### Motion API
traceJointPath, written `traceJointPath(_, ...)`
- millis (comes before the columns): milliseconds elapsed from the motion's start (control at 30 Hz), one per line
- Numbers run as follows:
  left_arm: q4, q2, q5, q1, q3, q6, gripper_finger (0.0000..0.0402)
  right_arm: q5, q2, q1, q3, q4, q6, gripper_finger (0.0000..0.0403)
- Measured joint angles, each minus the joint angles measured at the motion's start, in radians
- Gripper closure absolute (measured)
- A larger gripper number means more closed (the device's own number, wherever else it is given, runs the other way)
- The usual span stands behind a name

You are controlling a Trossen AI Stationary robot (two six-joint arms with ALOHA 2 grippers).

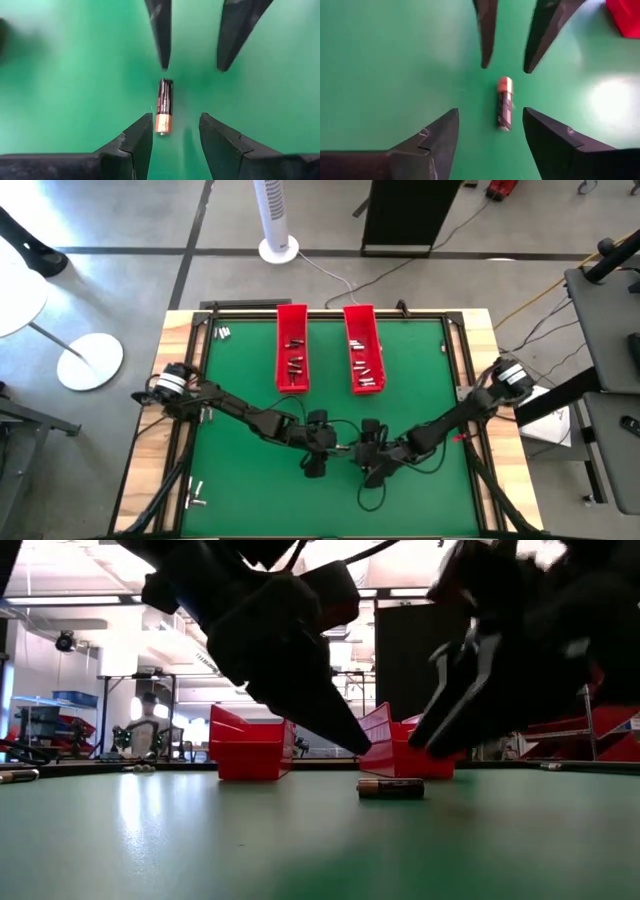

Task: Sort batteries
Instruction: Put the brown battery into the left red bin

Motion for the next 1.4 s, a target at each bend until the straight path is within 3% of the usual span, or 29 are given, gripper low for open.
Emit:
traceJointPath(367,0.061,0.074,0.007,0.039,0.045,0.014,0.0260,0.059,-0.058,0.081,-0.004,-0.087,0.075,0.0152)
traceJointPath(467,0.013,0.114,0.054,0.044,0.102,0.025,0.0260,0.061,-0.060,0.089,-0.004,-0.099,0.102,0.0146)
traceJointPath(700,-0.237,0.207,0.053,0.048,0.263,0.046,0.0262,0.060,-0.061,0.100,-0.009,-0.133,0.131,0.0146)
traceJointPath(833,-0.288,0.225,0.060,0.048,0.288,0.052,0.0290,0.061,-0.061,0.103,-0.010,-0.144,0.131,0.0154)
traceJointPath(1033,-0.305,0.227,0.083,0.052,0.282,0.026,0.0372,0.061,-0.070,0.104,-0.011,-0.177,0.123,0.0161)
traceJointPath(1400,-0.375,0.144,0.057,0.052,0.255,0.030,0.0376,0.062,-0.212,0.116,-0.011,-0.297,0.087,0.0136)
